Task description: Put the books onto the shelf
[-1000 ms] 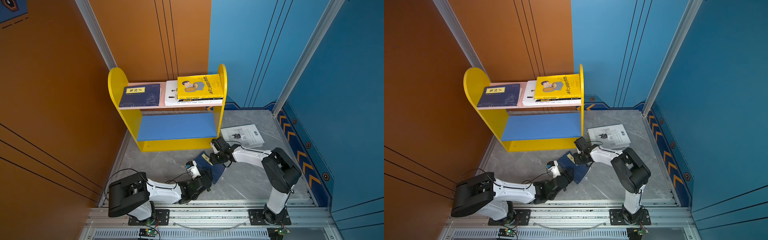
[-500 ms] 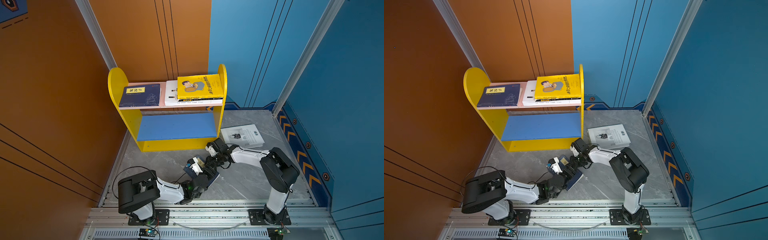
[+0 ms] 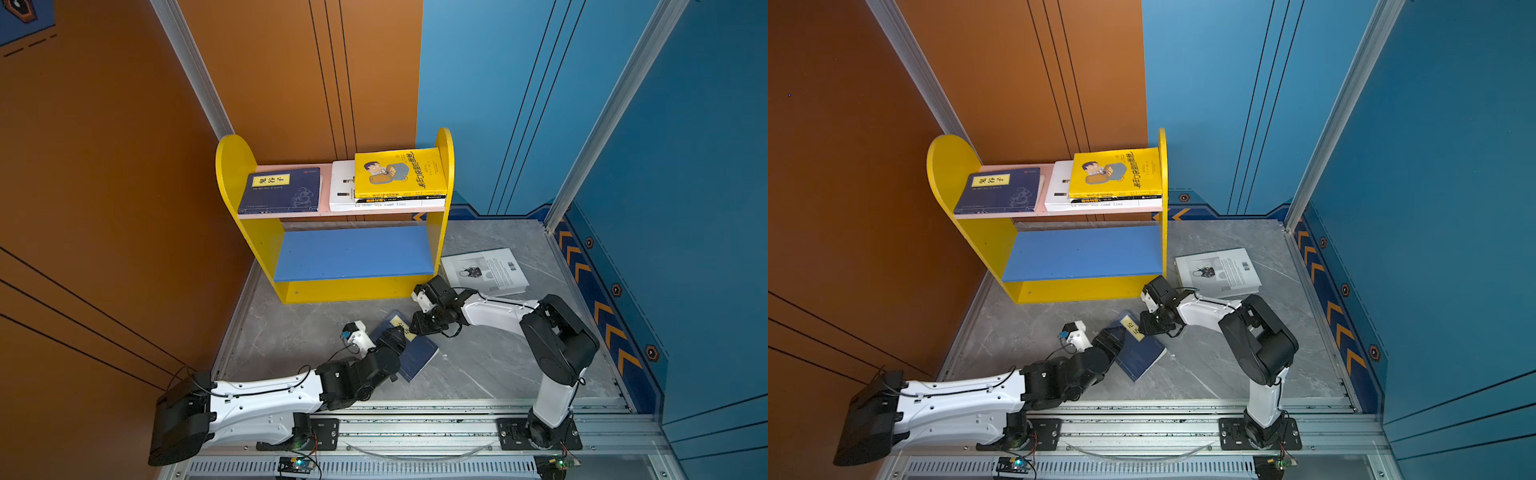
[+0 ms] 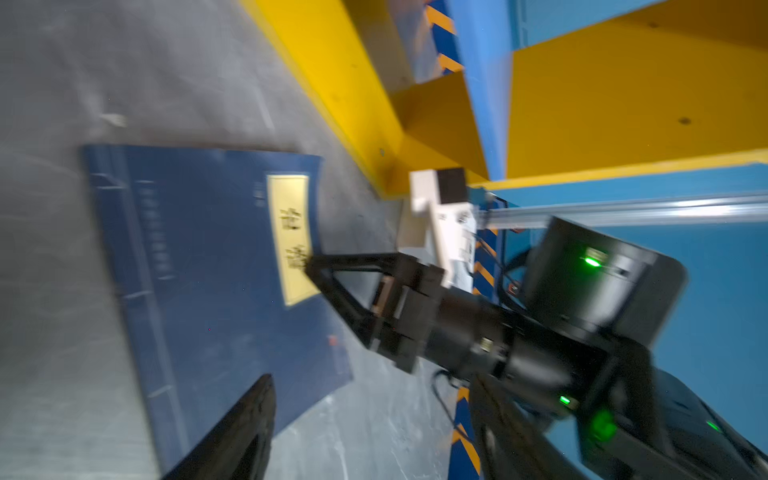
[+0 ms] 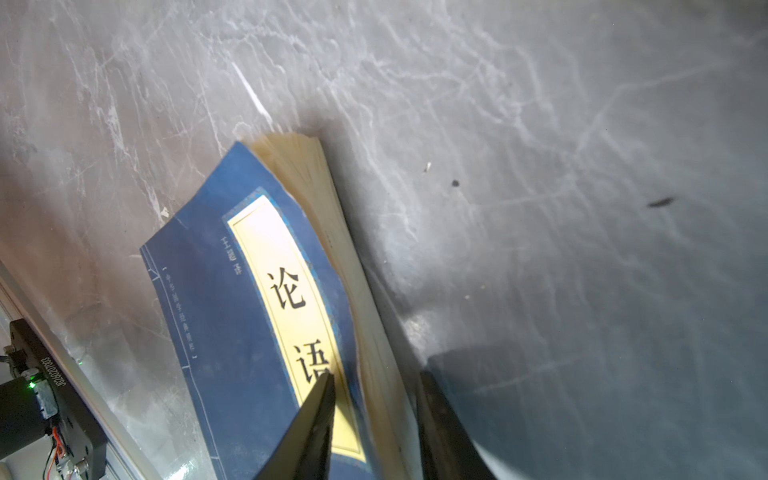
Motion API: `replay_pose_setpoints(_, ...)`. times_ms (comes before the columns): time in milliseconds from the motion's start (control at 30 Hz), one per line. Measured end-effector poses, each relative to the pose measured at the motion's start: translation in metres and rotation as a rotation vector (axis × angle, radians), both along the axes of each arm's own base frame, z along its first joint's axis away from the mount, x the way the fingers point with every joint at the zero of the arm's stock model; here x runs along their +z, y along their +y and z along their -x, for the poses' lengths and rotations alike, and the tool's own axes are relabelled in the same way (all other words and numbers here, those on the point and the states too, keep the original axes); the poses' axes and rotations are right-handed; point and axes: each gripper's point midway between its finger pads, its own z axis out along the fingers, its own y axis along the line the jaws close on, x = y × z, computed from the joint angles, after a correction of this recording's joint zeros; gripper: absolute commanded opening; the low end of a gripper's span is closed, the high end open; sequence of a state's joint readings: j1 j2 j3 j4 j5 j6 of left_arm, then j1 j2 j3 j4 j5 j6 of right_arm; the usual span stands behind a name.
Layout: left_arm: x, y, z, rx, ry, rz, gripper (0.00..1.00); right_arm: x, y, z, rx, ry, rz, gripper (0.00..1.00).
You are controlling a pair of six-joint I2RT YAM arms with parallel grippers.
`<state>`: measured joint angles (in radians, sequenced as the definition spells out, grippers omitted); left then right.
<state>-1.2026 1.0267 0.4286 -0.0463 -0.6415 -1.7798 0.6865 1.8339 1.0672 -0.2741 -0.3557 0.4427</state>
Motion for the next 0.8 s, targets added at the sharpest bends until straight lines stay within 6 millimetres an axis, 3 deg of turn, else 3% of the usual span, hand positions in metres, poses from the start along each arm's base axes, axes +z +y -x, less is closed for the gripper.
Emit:
replay_pose_setpoints(100, -0.023, 0.022, 0.009, 0.014, 0.064, -0.090, 0.77, 0.000, -0.001, 0.000, -0.006, -0.003, 0.009, 0.34)
replay_pose_setpoints(200, -0.023, 0.028, 0.007, 0.031, 0.083, -0.058, 0.76, -0.001, 0.001, 0.001, -0.003, -0.012, 0.023, 0.33)
replay_pose_setpoints(333, -0.038, 0.038, 0.010, 0.037, 0.124, -0.060, 0.75, -0.001, 0.007, 0.006, 0.013, -0.028, 0.043, 0.32)
replay_pose_setpoints(800, -0.069, 0.028, 0.014, -0.002, 0.247, -0.086, 0.74, -0.002, 0.025, 0.010, 0.049, -0.040, 0.051, 0.29)
